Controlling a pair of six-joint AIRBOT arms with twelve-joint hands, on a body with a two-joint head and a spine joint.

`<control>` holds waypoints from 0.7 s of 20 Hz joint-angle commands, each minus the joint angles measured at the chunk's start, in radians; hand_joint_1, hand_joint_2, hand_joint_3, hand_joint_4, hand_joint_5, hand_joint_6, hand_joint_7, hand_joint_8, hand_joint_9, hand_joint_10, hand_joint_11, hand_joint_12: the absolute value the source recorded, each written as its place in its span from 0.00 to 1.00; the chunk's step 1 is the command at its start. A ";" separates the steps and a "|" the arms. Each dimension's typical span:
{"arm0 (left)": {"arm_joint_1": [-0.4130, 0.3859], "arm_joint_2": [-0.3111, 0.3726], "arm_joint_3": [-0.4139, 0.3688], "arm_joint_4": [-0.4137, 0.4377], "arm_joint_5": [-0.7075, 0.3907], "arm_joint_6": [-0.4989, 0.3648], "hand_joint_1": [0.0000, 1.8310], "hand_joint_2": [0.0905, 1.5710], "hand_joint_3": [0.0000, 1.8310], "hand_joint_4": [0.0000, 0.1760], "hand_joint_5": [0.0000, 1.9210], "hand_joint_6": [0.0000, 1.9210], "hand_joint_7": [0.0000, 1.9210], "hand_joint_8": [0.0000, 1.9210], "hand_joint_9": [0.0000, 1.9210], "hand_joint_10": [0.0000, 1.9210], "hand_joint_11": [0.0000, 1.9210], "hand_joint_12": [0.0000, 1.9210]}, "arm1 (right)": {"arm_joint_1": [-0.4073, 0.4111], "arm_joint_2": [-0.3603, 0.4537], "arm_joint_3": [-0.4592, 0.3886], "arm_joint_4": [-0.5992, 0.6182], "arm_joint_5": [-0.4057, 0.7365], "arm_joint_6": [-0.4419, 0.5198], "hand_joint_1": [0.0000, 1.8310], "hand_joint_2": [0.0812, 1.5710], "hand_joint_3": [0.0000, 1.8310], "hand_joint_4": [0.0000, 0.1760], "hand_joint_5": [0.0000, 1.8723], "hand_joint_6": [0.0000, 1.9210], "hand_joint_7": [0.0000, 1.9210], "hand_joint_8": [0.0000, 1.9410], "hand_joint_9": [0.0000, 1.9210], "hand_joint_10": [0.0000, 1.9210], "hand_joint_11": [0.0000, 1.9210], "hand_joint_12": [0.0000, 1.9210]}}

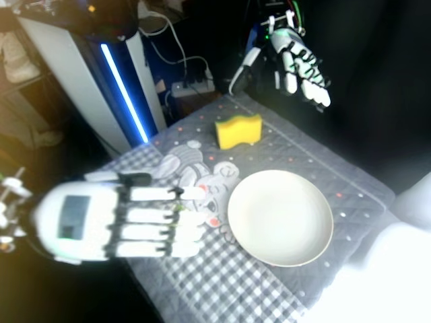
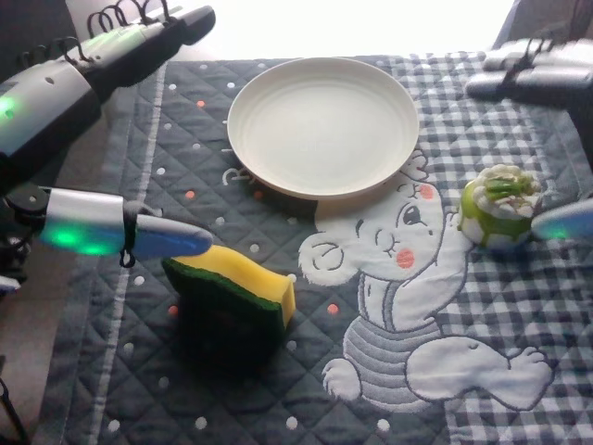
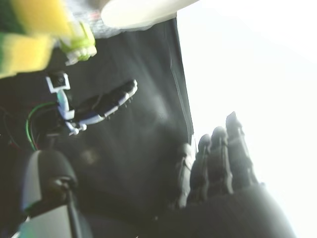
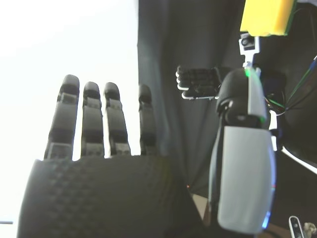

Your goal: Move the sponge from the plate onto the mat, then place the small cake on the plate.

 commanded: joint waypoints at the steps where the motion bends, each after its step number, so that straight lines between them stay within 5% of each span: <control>1: -0.008 0.004 -0.003 -0.007 -0.136 -0.002 0.44 0.43 0.00 0.62 0.04 0.00 0.00 0.00 0.01 0.00 0.00 0.27 | 0.023 -0.012 0.017 0.008 0.044 0.029 0.46 0.55 0.00 0.72 0.12 0.00 0.08 0.00 0.06 0.00 0.07 0.00; 2: -0.006 0.002 -0.003 -0.009 -0.136 -0.002 0.46 0.43 0.00 0.53 0.04 0.00 0.00 0.00 0.01 0.00 0.00 0.27 | 0.032 -0.023 0.029 -0.026 0.017 0.052 0.44 0.54 0.00 0.91 0.12 0.00 0.08 0.00 0.08 0.01 0.11 0.02; 3: -0.004 0.002 -0.004 -0.011 -0.137 -0.002 0.47 0.43 0.00 0.48 0.04 0.00 0.00 0.00 0.01 0.00 0.00 0.27 | 0.038 -0.029 0.035 -0.045 0.001 0.060 0.44 0.53 0.00 0.98 0.12 0.00 0.08 0.00 0.08 0.01 0.13 0.03; 5: -0.003 0.002 -0.005 -0.012 -0.138 -0.002 0.47 0.41 0.00 0.43 0.05 0.00 0.01 0.00 0.03 0.00 0.00 0.28 | 0.045 -0.030 0.039 -0.085 -0.042 0.060 0.48 0.53 0.00 0.98 0.14 0.00 0.09 0.00 0.11 0.01 0.13 0.12; 6: -0.003 0.002 -0.005 -0.012 -0.138 -0.002 0.46 0.42 0.00 0.45 0.05 0.00 0.01 0.00 0.02 0.00 0.00 0.24 | 0.046 -0.030 0.041 -0.097 -0.058 0.061 0.50 0.53 0.00 0.89 0.15 0.00 0.11 0.00 0.13 0.00 0.08 0.29; 7: -0.002 0.000 -0.005 -0.013 -0.136 -0.002 0.45 0.41 0.00 0.44 0.05 0.00 0.02 0.00 0.04 0.00 0.00 0.26 | 0.047 -0.030 0.045 -0.111 -0.078 0.061 0.51 0.54 0.00 0.69 0.19 0.00 0.16 0.00 0.18 0.00 0.03 0.51; 8: -0.001 -0.002 -0.005 -0.014 -0.135 -0.002 0.45 0.41 0.00 0.44 0.05 0.00 0.02 0.00 0.04 0.00 0.00 0.26 | 0.048 -0.030 0.047 -0.114 -0.087 0.061 0.51 0.54 0.00 0.69 0.19 0.00 0.16 0.00 0.18 0.00 0.03 0.51; 10: -0.001 -0.005 -0.003 -0.015 -0.131 -0.002 0.44 0.42 0.00 0.42 0.06 0.00 0.04 0.00 0.06 0.01 0.00 0.33 | 0.048 -0.034 0.051 -0.110 -0.094 0.061 0.56 0.54 0.00 0.28 0.26 0.00 0.23 0.00 0.23 0.01 0.03 0.49; 11: -0.001 -0.006 -0.003 -0.017 -0.129 -0.002 0.45 0.42 0.00 0.38 0.07 0.00 0.04 0.00 0.06 0.01 0.00 0.33 | 0.048 -0.041 0.055 -0.104 -0.095 0.061 0.56 0.54 0.00 0.20 0.28 0.00 0.27 0.00 0.26 0.01 0.04 0.52; 12: -0.001 -0.007 -0.003 -0.018 -0.127 -0.002 0.46 0.42 0.00 0.40 0.08 0.00 0.04 0.00 0.06 0.00 0.00 0.32 | 0.048 -0.051 0.063 -0.097 -0.096 0.061 0.60 0.57 0.00 0.00 0.33 0.00 0.35 0.02 0.35 0.04 0.12 0.65; 14: 0.000 -0.008 -0.003 -0.019 -0.125 -0.002 0.48 0.44 0.00 0.33 0.08 0.00 0.04 0.00 0.04 0.00 0.00 0.26 | 0.048 -0.066 0.075 -0.086 -0.097 0.061 0.69 0.61 0.00 0.00 0.43 0.00 0.47 0.02 0.39 0.33 0.23 0.77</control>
